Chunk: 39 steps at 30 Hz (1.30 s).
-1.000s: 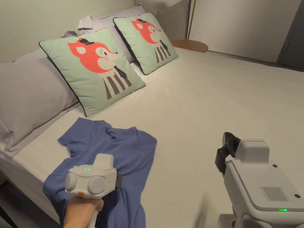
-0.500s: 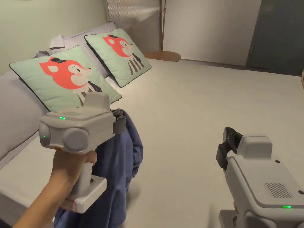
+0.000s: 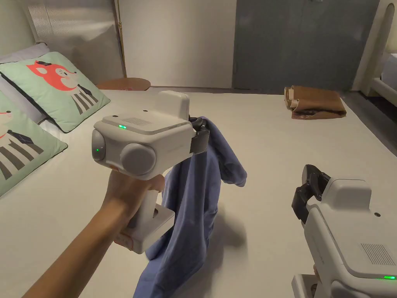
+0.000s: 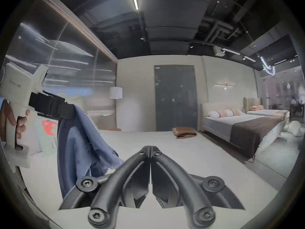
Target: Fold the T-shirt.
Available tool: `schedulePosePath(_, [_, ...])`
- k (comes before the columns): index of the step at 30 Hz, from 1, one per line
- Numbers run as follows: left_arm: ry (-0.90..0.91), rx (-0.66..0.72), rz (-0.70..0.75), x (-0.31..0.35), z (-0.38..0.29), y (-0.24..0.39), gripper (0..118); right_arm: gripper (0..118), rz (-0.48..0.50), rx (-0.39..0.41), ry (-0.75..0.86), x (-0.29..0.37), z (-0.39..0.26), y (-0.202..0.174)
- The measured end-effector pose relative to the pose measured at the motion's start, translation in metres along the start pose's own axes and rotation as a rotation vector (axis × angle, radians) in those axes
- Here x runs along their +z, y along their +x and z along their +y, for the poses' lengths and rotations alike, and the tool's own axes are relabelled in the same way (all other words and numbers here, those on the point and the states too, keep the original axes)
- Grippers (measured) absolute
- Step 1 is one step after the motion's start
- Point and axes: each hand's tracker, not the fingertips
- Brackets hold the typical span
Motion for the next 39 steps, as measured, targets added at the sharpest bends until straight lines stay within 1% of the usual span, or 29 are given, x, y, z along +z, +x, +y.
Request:
schedulePosePath(5, [-0.089, 0.024, -0.143, -0.036, -0.034, 0.049, 6, 0, -0.091, 0.000, -0.013, 0.015, 0.000, 0.038])
schedulePosePath(10, [-0.273, 0.041, -0.232, -0.071, -0.102, 0.077, 6, 0, -0.136, -0.003, -0.031, 0.026, -0.006, 0.056])
schedulePosePath(12, [-0.377, 0.063, -0.236, -0.082, -0.132, 0.085, 6, 0, -0.143, -0.001, -0.042, 0.026, -0.012, 0.060])
schedulePosePath(15, [-0.487, 0.051, -0.233, -0.094, -0.183, 0.092, 6, 0, -0.147, -0.006, -0.059, 0.028, -0.018, 0.062])
schedulePosePath(18, [-0.609, -0.009, -0.163, -0.107, -0.227, 0.093, 6, 0, -0.144, -0.007, -0.080, 0.030, -0.019, 0.062])
schedulePosePath(20, [-0.691, -0.026, -0.111, -0.115, -0.248, 0.090, 6, 0, -0.136, 0.001, -0.094, 0.029, -0.021, 0.059])
schedulePosePath(21, [-0.682, -0.027, -0.100, -0.116, -0.255, 0.088, 6, 0, -0.135, 0.001, -0.098, 0.029, -0.021, 0.057])
schedulePosePath(22, [-0.606, 0.013, -0.120, -0.111, -0.253, 0.086, 6, 0, -0.131, 0.000, -0.101, 0.029, -0.021, 0.057])
schedulePosePath(24, [-0.620, 0.023, -0.121, -0.109, -0.243, 0.084, 7, 0, -0.129, 0.004, -0.105, 0.027, -0.026, 0.053])
schedulePosePath(25, [-0.615, 0.022, -0.123, -0.107, -0.239, 0.084, 11, 0, -0.128, 0.004, -0.106, 0.027, -0.026, 0.052])
schedulePosePath(26, [-0.608, 0.020, -0.123, -0.106, -0.236, 0.084, 21, 0, -0.127, 0.003, -0.107, 0.026, -0.026, 0.051])
schedulePosePath(27, [-0.597, 0.015, -0.119, -0.103, -0.231, 0.082, 39, 0, -0.124, 0.000, -0.109, 0.025, -0.025, 0.050])
schedulePosePath(28, [-0.567, 0.016, -0.099, -0.099, -0.226, 0.081, 68, 0, -0.122, -0.002, -0.108, 0.024, -0.026, 0.049])
schedulePosePath(29, [-0.525, 0.020, -0.083, -0.093, -0.218, 0.080, 87, 0, -0.121, -0.003, -0.107, 0.024, -0.025, 0.048])
schedulePosePath(30, [-0.487, 0.021, -0.080, -0.087, -0.211, 0.078, 102, 0, -0.120, -0.003, -0.104, 0.024, -0.024, 0.046])
schedulePosePath(31, [-0.442, 0.022, -0.067, -0.081, -0.202, 0.075, 108, 0, -0.118, -0.003, -0.101, 0.023, -0.023, 0.045])
schedulePosePath(34, [-0.287, 0.012, -0.020, -0.059, -0.172, 0.062, 107, 0, -0.111, -0.005, -0.091, 0.026, -0.013, 0.037])
schedulePosePath(39, [-0.005, -0.036, 0.147, -0.015, -0.133, 0.031, 107, 0, -0.107, 0.001, -0.065, 0.021, -0.006, 0.029])
